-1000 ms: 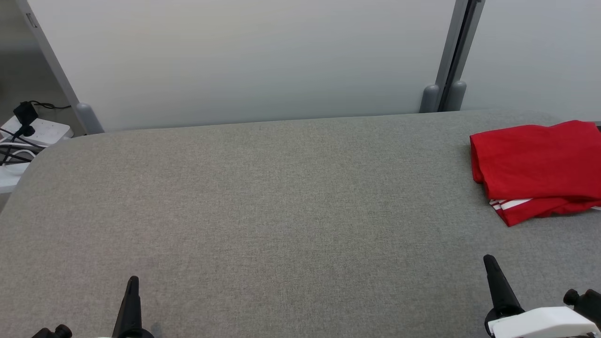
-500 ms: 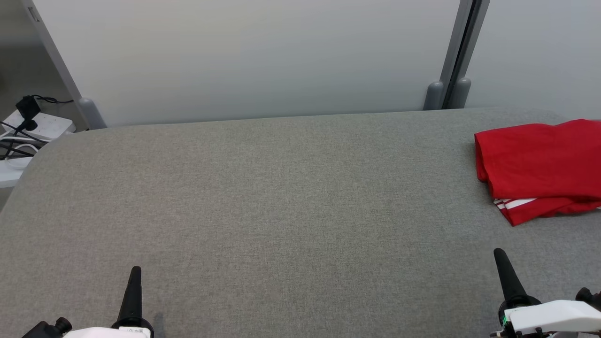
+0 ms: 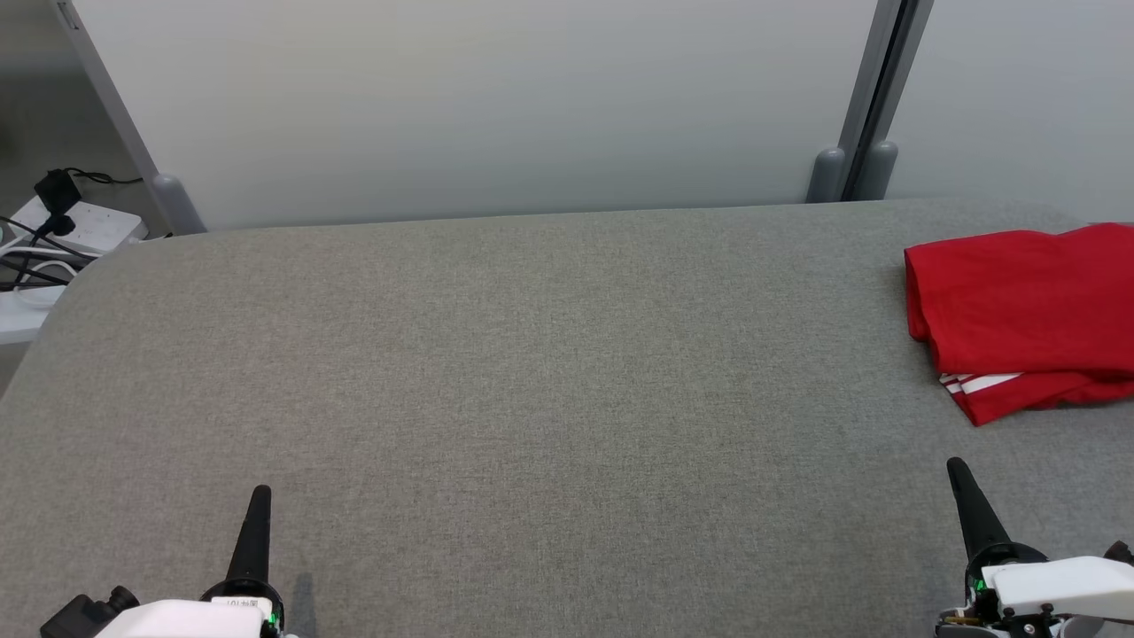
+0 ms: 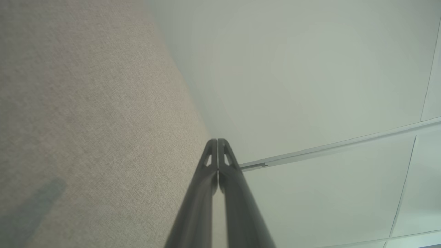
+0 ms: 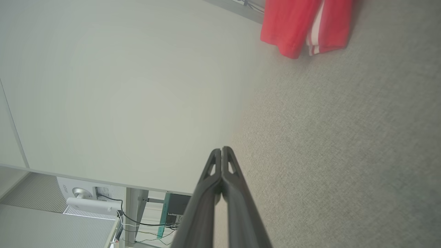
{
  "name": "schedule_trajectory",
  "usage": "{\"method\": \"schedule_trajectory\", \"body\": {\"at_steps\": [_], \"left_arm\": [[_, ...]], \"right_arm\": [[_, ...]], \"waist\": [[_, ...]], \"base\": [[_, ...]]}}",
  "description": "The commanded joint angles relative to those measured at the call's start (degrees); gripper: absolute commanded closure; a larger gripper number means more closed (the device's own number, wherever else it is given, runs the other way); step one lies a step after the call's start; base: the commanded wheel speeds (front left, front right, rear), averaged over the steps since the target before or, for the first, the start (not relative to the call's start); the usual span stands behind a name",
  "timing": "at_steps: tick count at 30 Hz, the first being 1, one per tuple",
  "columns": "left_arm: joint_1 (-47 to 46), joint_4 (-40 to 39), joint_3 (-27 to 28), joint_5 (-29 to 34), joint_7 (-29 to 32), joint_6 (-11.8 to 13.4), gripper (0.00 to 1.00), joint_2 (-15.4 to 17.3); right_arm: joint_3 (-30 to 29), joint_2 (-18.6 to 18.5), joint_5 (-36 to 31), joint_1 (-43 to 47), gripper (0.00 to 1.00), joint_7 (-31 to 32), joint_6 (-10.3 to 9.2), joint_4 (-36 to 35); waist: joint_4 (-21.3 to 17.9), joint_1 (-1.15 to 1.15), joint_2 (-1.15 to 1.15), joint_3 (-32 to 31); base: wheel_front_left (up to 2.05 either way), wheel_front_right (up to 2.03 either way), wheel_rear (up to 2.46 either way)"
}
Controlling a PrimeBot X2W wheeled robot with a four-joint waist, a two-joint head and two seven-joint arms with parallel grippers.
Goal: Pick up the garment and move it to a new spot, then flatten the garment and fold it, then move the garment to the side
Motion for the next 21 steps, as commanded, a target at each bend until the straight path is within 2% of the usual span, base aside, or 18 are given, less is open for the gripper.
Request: {"method": "schedule_trajectory", "body": {"at_steps": [1,21], "left_arm": [[-3.6,-1.1,1.3,-1.9,0.5,-0.7,1.00,0.9],[-7.2,0.6,1.4,-14.5,3.9,-1.3,1.00,1.1]], "right_arm": [[0.5,-0.9,2.0,-2.9,1.00,0.7,0.01,-1.1],[-2.6,-0.9,14.5,-4.5,1.00,4.1,0.01,-0.5]], "waist": [[0.1,0.00,0.00,0.1],[0.7,0.00,0.00,0.9]], "base": [[0.00,0.00,0.00],[0.00,0.00,0.00]]}}
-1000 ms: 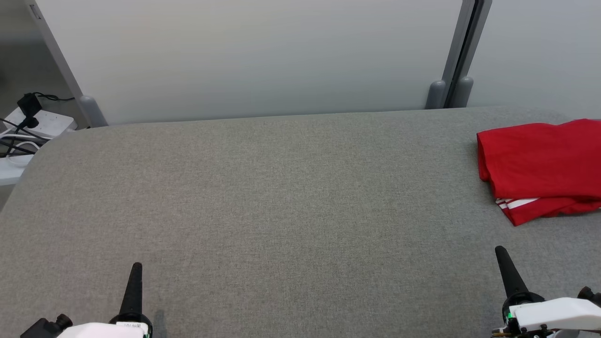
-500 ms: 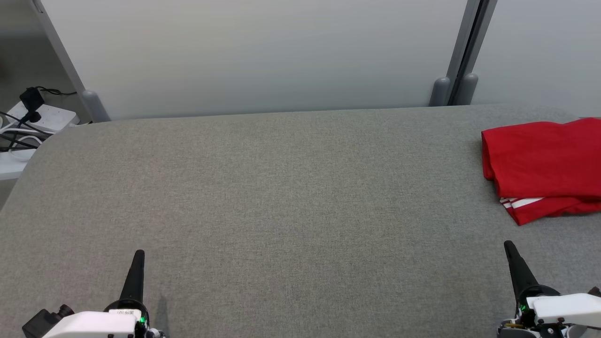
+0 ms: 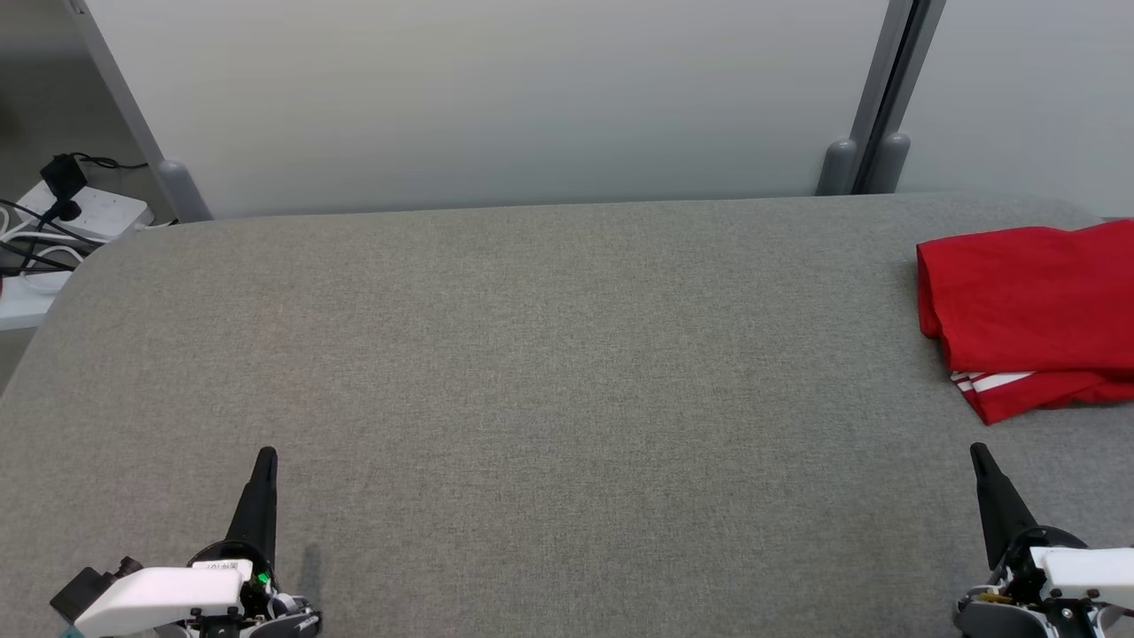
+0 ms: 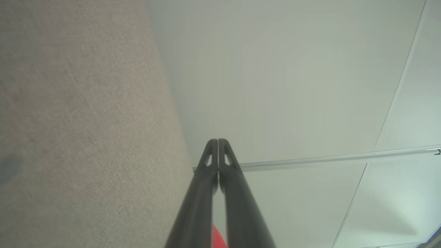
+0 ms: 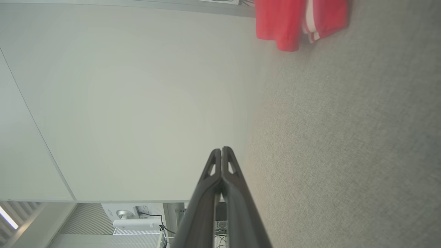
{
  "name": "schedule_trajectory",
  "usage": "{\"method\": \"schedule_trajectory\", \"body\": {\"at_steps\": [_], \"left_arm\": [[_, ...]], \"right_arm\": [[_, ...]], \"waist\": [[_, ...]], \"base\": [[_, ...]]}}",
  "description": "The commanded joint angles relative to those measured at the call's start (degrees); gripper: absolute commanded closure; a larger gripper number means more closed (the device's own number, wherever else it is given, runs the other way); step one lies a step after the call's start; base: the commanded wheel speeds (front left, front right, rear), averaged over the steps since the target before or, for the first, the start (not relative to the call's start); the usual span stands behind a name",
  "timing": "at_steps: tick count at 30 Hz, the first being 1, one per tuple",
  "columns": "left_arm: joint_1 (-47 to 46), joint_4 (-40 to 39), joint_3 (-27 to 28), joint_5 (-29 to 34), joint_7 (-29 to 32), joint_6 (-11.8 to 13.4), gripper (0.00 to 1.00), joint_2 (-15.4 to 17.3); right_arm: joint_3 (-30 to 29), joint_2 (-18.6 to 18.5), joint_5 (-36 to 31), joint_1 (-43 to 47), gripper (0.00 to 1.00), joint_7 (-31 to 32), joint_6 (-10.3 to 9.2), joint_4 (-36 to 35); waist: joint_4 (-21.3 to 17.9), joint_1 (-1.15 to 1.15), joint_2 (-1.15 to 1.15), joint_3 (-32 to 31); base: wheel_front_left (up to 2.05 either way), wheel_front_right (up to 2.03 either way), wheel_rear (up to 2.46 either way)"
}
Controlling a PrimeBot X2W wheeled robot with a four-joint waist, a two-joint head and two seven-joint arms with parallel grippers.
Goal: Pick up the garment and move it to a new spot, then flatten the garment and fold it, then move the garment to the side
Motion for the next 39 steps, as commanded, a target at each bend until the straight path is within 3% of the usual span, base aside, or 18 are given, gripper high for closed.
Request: {"method": "schedule_trajectory", "body": {"at_steps": [1,39], "left_arm": [[-3.4,-1.1,1.6,-1.4,0.4,-0.5,1.00,1.0],[-4.0,-0.9,1.6,-3.3,0.9,-0.5,1.00,1.0]], "right_arm": [[0.8,-0.8,1.5,-2.6,1.00,0.7,0.01,-1.4],[-0.4,-0.3,2.8,-3.0,1.00,1.9,0.01,-1.3]], "waist": [[0.0,0.00,0.00,0.0],[0.1,0.00,0.00,0.2]], "base": [[0.00,0.00,0.00],[0.00,0.00,0.00]]}}
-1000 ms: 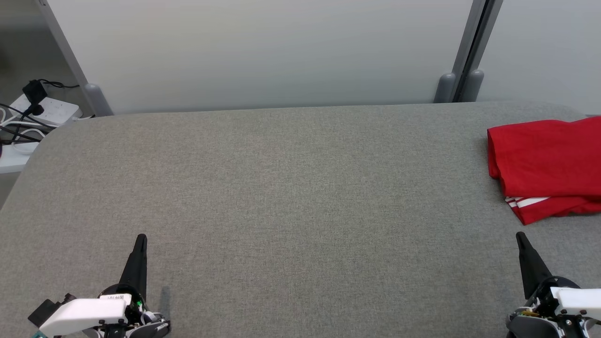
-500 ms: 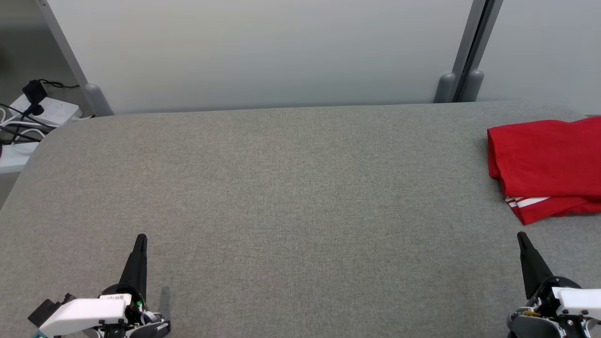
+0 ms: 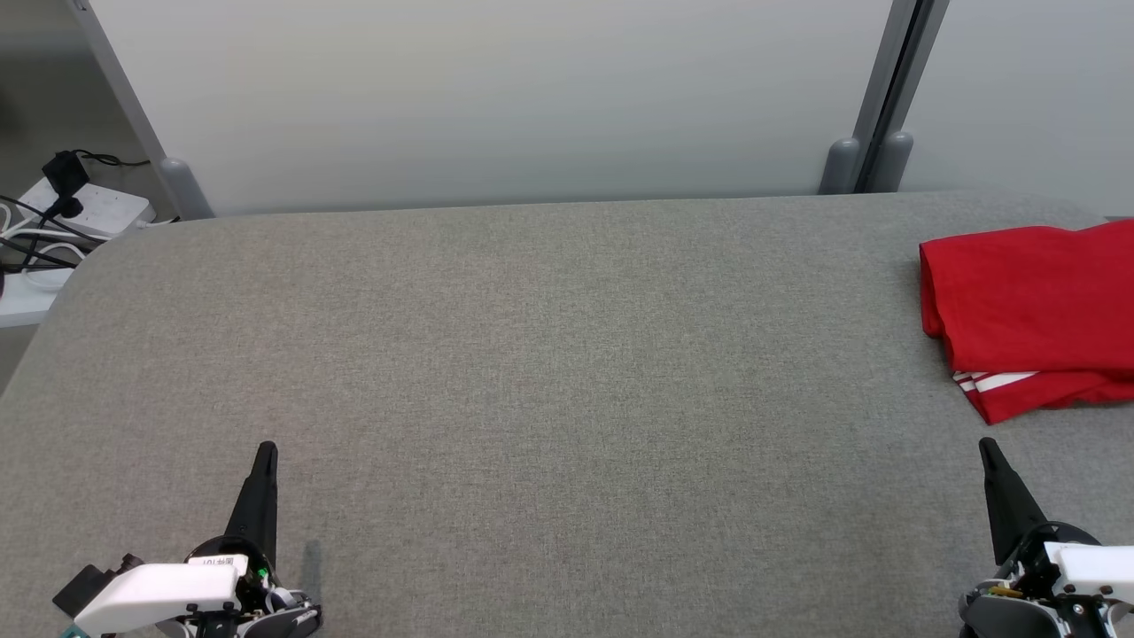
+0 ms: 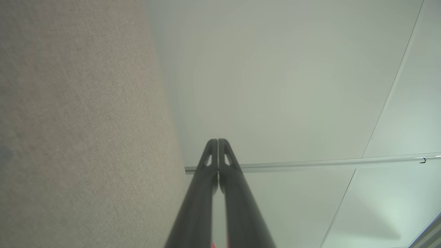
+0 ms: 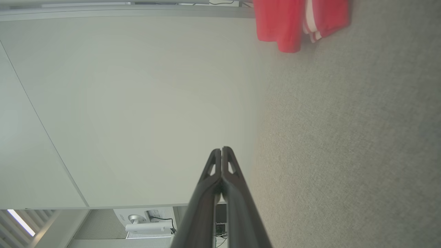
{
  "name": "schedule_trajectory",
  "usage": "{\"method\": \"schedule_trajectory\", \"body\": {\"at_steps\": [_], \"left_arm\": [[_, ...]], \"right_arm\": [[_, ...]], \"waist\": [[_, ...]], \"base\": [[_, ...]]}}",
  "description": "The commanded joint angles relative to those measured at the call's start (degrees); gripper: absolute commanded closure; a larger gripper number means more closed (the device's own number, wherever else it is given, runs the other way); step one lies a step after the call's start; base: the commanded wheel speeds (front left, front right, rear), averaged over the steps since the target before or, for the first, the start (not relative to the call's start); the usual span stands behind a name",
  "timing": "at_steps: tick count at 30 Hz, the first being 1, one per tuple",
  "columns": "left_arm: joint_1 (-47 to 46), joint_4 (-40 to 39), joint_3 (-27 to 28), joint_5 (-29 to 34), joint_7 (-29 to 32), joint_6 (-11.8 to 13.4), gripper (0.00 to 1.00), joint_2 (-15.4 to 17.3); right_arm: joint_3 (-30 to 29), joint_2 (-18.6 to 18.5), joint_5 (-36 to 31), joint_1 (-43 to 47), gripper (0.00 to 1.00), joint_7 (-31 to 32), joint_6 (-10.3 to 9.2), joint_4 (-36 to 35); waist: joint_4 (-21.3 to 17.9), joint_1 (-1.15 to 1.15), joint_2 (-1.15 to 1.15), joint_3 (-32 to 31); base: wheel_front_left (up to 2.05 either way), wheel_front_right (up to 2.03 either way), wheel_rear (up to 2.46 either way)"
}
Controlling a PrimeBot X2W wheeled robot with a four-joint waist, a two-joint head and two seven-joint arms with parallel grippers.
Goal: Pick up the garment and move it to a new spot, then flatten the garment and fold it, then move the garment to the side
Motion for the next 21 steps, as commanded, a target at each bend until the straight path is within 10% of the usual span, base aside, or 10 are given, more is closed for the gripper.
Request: {"method": "schedule_trajectory", "body": {"at_steps": [1,21], "left_arm": [[-3.2,-1.3,1.6,-0.3,0.4,-0.5,1.00,1.0],[-3.2,-1.3,1.6,-0.3,0.4,-0.5,1.00,1.0]], "right_arm": [[1.1,-0.5,-0.1,-2.5,1.00,0.7,0.01,-1.4],[0.8,-0.3,-0.3,-2.5,1.00,0.9,0.01,-1.4]], "waist": [[0.0,0.00,0.00,0.0],[0.0,0.00,0.00,0.0]], "base": [[0.00,0.00,0.00],[0.00,0.00,0.00]]}}
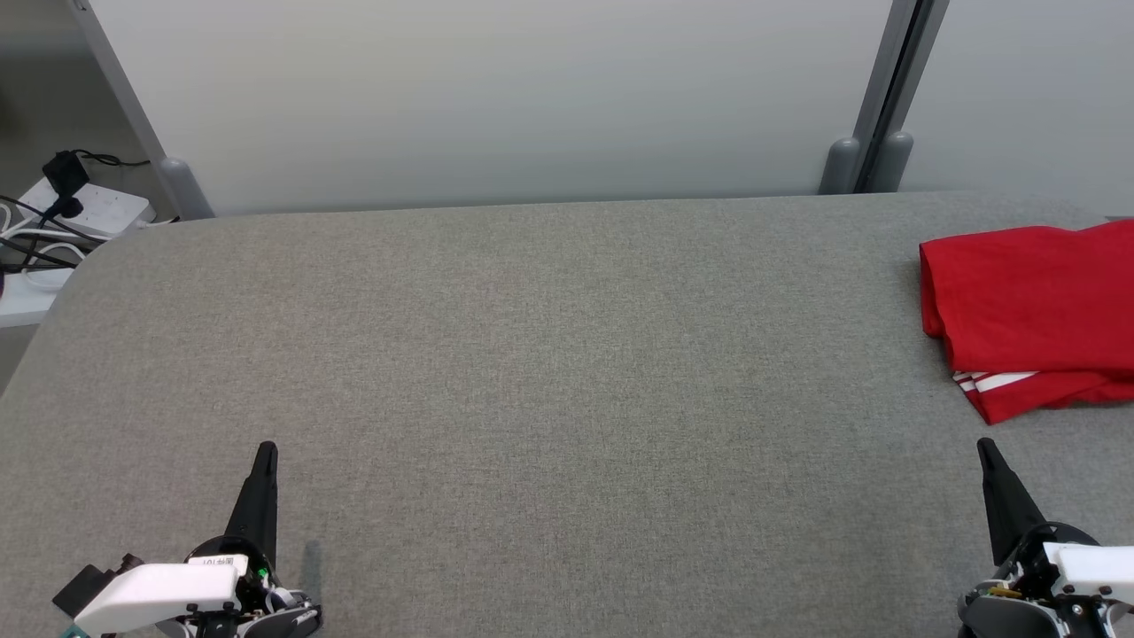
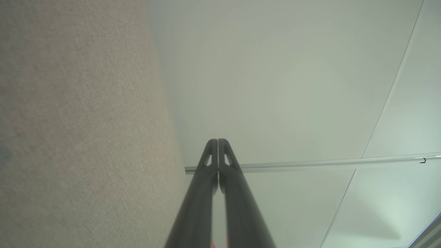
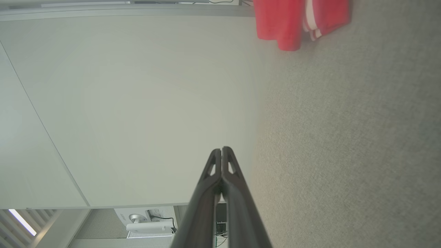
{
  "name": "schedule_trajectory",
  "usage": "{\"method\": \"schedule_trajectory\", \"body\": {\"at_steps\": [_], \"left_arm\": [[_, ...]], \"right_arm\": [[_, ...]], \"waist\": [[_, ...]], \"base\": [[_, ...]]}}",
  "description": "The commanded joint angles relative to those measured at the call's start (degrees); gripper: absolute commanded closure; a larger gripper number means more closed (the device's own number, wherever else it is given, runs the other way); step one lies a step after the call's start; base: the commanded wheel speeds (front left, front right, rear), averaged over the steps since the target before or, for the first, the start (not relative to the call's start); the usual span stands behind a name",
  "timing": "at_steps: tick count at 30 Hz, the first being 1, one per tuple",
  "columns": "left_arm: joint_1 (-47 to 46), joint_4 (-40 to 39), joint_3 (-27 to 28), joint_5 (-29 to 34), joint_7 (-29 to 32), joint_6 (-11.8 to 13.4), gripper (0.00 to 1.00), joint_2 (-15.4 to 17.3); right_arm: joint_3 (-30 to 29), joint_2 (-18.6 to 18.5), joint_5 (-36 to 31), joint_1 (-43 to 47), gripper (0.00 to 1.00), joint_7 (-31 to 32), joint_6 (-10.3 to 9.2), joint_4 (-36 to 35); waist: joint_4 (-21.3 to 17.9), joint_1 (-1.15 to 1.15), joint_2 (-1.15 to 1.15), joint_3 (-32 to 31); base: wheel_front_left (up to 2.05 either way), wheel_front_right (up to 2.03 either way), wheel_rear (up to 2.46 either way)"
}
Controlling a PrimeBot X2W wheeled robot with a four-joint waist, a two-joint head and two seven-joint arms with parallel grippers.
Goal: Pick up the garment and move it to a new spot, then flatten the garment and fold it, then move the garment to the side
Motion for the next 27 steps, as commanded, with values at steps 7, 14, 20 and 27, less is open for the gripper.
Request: {"method": "schedule_trajectory", "body": {"at_steps": [7,14,20,27], "left_arm": [[-3.2,-1.3,1.6,-0.3,0.4,-0.5,1.00,1.0],[-3.2,-1.3,1.6,-0.3,0.4,-0.5,1.00,1.0],[-3.2,-1.3,1.6,-0.3,0.4,-0.5,1.00,1.0],[-3.2,-1.3,1.6,-0.3,0.4,-0.5,1.00,1.0]], "right_arm": [[1.0,-0.5,-0.3,-2.5,1.00,0.6,0.01,-1.4],[0.9,-0.4,-0.4,-2.5,1.00,0.6,0.01,-1.4],[0.8,-0.4,-0.5,-2.5,1.00,0.7,0.01,-1.4],[0.8,-0.3,-0.5,-2.5,1.00,0.7,0.01,-1.4]], "waist": [[0.0,0.00,0.00,0.0],[0.0,0.00,0.00,0.0],[0.0,0.00,0.00,0.0],[0.0,0.00,0.00,0.0]], "base": [[0.00,0.00,0.00],[0.00,0.00,0.00],[0.00,0.00,0.00],[0.00,0.00,0.00]]}}
